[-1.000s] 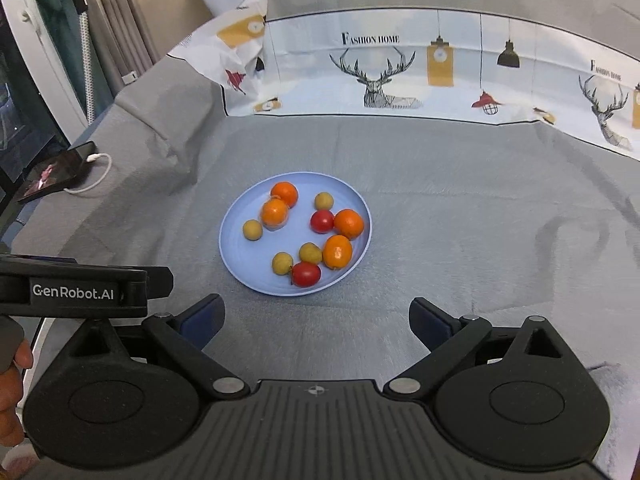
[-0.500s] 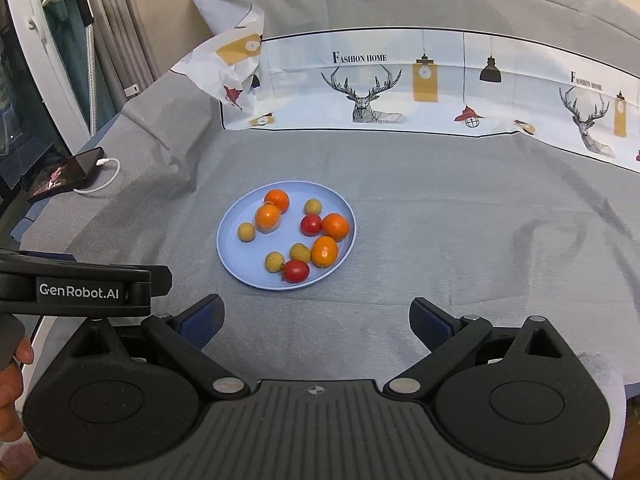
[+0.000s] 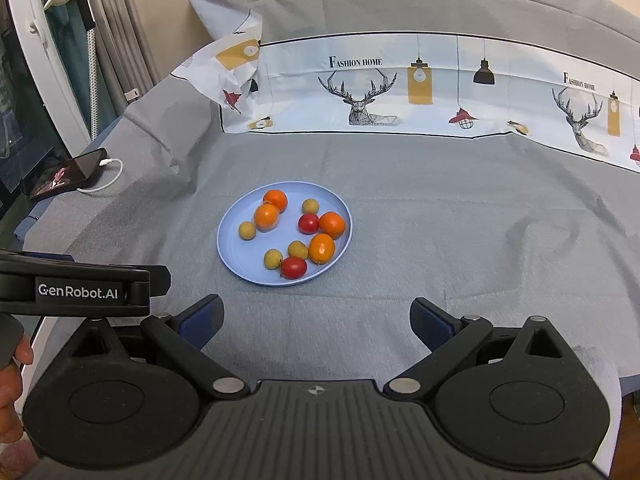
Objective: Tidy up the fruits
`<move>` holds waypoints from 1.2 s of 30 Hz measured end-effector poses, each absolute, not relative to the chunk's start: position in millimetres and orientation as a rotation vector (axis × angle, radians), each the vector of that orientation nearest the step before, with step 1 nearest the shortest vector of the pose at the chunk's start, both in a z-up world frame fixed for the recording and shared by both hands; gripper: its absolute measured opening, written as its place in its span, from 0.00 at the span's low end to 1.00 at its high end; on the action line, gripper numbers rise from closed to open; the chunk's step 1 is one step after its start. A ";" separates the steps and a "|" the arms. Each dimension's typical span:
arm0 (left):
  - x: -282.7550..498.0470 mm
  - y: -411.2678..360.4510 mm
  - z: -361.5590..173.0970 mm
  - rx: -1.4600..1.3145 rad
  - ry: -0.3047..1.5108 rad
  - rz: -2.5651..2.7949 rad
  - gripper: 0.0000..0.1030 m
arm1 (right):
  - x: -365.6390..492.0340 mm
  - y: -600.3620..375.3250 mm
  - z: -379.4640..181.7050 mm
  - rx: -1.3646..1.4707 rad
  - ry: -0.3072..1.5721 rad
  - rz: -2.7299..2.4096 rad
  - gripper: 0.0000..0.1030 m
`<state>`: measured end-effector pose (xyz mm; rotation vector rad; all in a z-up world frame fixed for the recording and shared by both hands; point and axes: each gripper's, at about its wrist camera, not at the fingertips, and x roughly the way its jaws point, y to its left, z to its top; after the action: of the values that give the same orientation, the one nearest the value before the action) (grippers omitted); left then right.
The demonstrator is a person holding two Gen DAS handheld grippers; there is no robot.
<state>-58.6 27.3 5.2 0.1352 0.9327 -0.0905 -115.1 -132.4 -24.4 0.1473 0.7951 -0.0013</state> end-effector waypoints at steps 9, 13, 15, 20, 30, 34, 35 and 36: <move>-60.9 29.2 7.0 0.141 0.923 -0.095 1.00 | -116.8 -130.9 -24.3 0.143 0.792 -0.001 0.96; -62.1 28.1 7.7 0.152 0.912 -0.090 1.00 | -116.7 -130.5 -24.5 0.141 0.792 -0.002 0.96; -62.4 27.3 7.9 0.160 0.906 -0.088 1.00 | -116.9 -130.5 -24.3 0.141 0.792 -0.002 0.96; -61.1 26.2 7.4 0.175 0.902 -0.091 1.00 | -117.1 -130.0 -24.5 0.135 0.793 -0.005 0.96; -59.7 25.2 7.4 0.195 0.884 -0.069 1.00 | -116.2 -130.9 -25.3 0.139 0.793 -0.010 0.96; -59.0 24.8 7.1 0.195 0.887 -0.073 1.00 | -116.1 -131.0 -25.3 0.140 0.793 -0.010 0.96; -59.0 24.4 6.8 0.196 0.887 -0.073 1.00 | -116.0 -130.7 -25.3 0.139 0.794 -0.011 0.96; -58.7 24.2 6.7 0.197 0.888 -0.074 1.00 | -115.9 -130.8 -25.5 0.139 0.795 -0.011 0.96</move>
<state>-58.7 24.2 6.7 0.1966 0.8875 -0.0739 -115.9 -130.8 -25.5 0.1394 0.7949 -0.0107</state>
